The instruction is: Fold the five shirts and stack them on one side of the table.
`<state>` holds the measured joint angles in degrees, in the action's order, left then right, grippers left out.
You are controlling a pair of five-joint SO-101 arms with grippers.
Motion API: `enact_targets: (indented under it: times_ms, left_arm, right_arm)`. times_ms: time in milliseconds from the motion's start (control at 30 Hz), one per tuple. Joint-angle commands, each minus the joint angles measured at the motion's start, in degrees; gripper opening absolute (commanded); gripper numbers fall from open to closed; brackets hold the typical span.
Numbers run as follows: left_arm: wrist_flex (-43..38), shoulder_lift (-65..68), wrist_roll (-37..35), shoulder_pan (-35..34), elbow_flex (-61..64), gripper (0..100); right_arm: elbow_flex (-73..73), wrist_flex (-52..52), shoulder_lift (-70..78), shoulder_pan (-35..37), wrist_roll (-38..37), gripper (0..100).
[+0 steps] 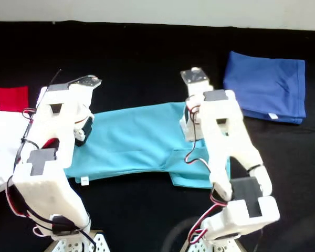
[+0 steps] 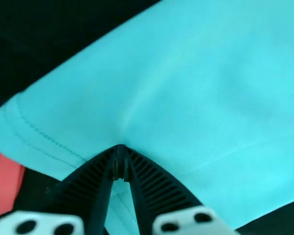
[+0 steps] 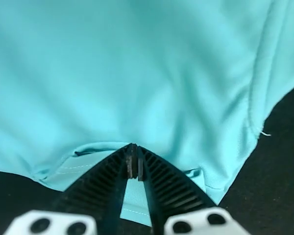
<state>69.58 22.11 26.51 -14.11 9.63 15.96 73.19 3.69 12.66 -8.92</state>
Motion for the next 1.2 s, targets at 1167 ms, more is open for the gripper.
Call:
enact_targets:
  times_ms: [1167]
  left_arm:
    - [-2.2,2.42,-3.6,-1.1,0.75,1]
  right_arm:
    - [1.45,1.98,6.46,0.66,0.44,0.5]
